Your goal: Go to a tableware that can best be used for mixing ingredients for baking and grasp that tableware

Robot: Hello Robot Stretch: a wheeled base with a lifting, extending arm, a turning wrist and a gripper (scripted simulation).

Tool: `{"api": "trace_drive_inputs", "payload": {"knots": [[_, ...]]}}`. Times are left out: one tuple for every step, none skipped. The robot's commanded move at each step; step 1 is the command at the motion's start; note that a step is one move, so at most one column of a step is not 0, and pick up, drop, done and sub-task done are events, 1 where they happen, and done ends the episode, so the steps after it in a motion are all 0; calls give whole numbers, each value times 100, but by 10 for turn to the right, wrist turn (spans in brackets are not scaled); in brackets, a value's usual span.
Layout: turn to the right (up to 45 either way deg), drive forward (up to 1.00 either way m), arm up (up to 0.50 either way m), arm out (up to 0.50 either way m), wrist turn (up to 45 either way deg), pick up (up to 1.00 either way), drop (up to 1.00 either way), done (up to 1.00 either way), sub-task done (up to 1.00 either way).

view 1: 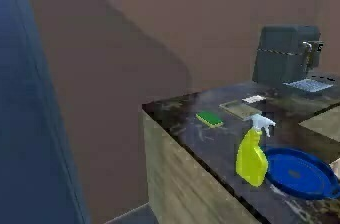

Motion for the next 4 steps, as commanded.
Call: {"api": "trace_drive_inputs", "payload": {"knots": [[-450,0,0,0,0,0,0,0,0],[-450,0,0,0,0,0,0,0,0],[-270,0,0,0,0,0,0,0,0],[0,100,0,0,0,0,0,0,0]]}}
